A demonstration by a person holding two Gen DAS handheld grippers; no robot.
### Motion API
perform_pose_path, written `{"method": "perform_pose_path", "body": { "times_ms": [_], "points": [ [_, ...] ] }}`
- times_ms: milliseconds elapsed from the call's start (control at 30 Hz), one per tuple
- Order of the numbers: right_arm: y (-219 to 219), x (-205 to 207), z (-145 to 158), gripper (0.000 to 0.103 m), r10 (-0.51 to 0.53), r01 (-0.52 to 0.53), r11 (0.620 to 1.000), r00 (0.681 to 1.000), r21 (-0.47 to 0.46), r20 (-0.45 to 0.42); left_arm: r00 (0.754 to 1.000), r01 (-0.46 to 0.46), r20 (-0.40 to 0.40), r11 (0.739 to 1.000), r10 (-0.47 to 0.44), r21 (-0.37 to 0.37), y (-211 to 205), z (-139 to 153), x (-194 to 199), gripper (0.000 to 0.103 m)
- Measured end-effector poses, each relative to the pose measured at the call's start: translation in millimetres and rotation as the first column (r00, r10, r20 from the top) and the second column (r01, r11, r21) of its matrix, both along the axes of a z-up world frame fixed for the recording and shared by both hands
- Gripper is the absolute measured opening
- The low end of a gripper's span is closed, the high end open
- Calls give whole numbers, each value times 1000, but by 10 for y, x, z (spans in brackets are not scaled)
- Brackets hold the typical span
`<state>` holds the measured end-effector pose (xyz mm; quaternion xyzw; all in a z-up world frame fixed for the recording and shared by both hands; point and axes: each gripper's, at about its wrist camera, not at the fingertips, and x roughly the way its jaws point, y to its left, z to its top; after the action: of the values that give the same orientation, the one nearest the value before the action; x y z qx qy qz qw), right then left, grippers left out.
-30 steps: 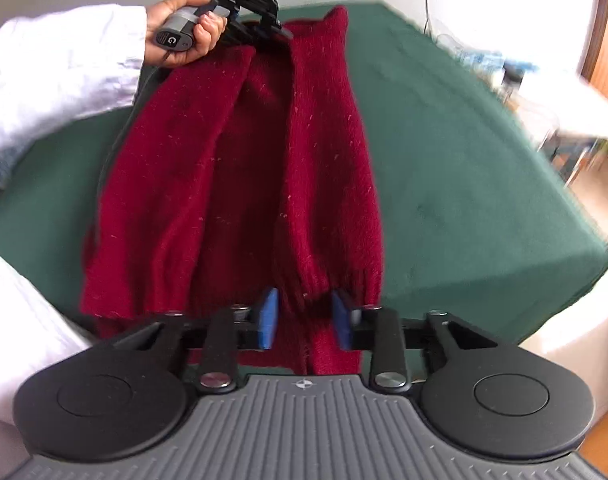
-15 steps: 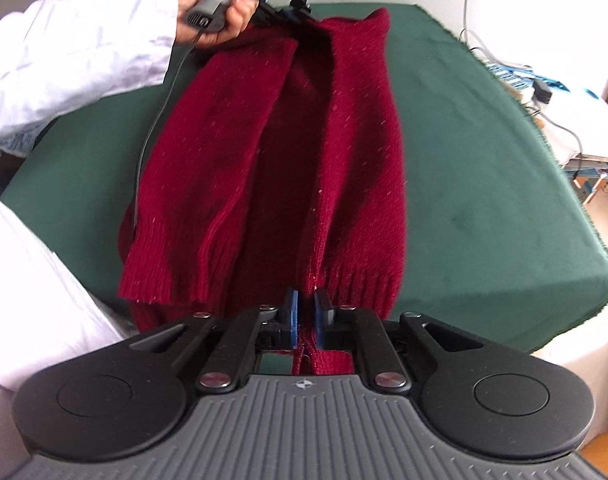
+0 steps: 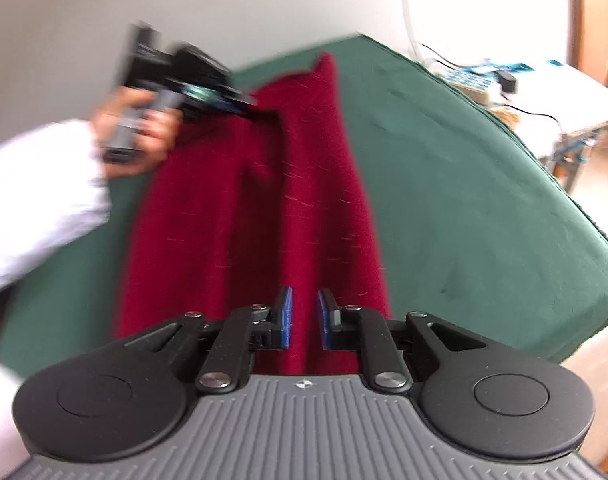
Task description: Fold clothes
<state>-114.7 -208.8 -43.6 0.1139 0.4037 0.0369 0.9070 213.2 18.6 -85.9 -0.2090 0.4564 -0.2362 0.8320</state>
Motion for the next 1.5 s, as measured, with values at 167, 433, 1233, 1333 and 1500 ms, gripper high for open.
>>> {"method": "perform_pose_path", "body": {
  "times_ms": [167,433,1233,1333,1500],
  "points": [
    [103,91,1,14,170,-172,985,984,-32,-54,998,33,60,999,-35,27,49,59,-233,41],
    [-38,730,-43,34,209,-209,978,977,4,-46,992,40,118,999,-40,-1,79,103,-504,55],
    [125,2718,-215,37,542,-530,837,836,-134,81,821,-554,283,810,495,191,1024,16,-416,98],
    [223,2635,-234,51,549,-528,830,831,-180,93,848,-515,252,837,466,185,1012,-42,-129,83],
    [292,2533,-260,56,470,-444,875,874,-191,123,876,-460,258,867,407,191,916,-60,-18,24]
  ]
}}
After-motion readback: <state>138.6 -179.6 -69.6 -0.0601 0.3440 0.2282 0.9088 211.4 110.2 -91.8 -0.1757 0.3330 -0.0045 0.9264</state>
